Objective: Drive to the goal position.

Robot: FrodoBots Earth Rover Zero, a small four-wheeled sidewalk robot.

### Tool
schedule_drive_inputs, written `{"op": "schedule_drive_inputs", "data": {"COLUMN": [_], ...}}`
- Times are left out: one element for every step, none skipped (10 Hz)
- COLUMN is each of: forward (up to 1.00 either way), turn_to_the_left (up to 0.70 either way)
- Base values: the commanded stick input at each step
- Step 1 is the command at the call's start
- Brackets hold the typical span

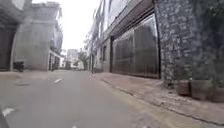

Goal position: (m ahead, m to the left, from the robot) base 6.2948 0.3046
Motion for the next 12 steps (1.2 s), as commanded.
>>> {"op": "schedule_drive_inputs", "data": {"forward": [0.85,0.85,0.85,0.85,0.85,0.85,0.85,0.85,0.85,0.85,0.85,0.85], "turn_to_the_left": [0.26,0.34,0.34,0.34,0.34,0.34,0.34,0.34,0.34,0.34,0.34,0.34]}}
